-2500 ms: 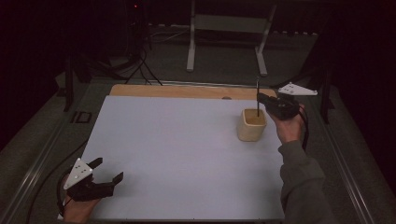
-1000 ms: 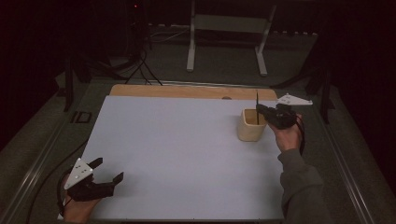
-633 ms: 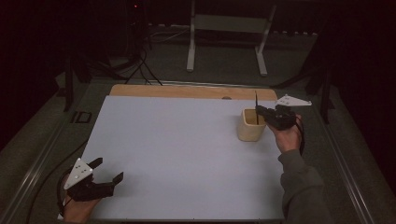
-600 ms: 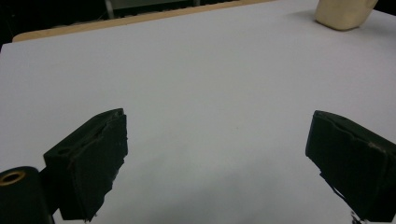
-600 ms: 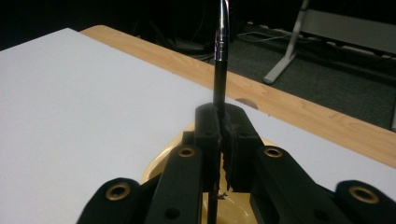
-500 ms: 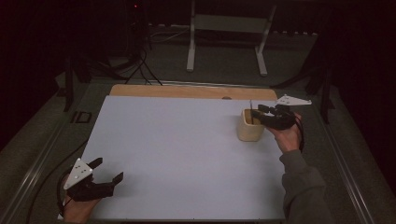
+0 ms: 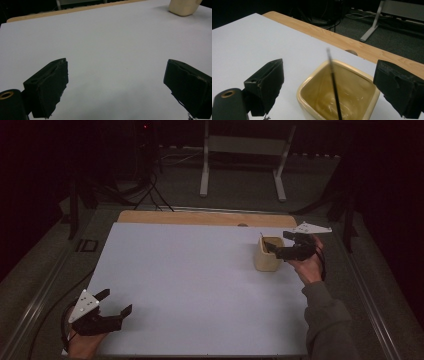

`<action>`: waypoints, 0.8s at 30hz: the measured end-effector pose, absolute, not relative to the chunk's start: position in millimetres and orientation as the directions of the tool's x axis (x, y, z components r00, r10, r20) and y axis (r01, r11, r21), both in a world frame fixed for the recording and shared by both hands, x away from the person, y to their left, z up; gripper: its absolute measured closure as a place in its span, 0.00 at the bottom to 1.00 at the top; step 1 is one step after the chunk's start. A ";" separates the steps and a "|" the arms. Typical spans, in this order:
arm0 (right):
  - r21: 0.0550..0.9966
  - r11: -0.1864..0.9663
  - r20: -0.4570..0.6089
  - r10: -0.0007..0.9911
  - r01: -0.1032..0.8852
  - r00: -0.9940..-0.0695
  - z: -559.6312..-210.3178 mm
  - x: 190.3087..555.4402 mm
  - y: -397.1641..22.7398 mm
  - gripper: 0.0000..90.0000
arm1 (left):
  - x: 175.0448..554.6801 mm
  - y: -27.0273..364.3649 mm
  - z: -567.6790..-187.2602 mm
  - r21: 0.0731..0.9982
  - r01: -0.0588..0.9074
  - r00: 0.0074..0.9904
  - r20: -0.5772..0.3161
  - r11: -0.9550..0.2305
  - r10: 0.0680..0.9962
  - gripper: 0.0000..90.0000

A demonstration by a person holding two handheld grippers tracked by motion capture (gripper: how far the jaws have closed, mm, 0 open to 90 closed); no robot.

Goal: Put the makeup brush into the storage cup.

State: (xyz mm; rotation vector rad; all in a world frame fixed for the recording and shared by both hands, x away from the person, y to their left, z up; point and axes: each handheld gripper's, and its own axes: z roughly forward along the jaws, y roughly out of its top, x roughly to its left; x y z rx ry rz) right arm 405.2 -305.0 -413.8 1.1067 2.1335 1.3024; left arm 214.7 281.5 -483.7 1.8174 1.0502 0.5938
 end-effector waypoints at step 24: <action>0.874 0.285 0.034 0.772 0.393 -0.634 -410.4 398.6 -300.9 0.11 | 214.2 281.6 -483.6 0.890 0.408 0.518 -0.039 -0.206 0.855 0.08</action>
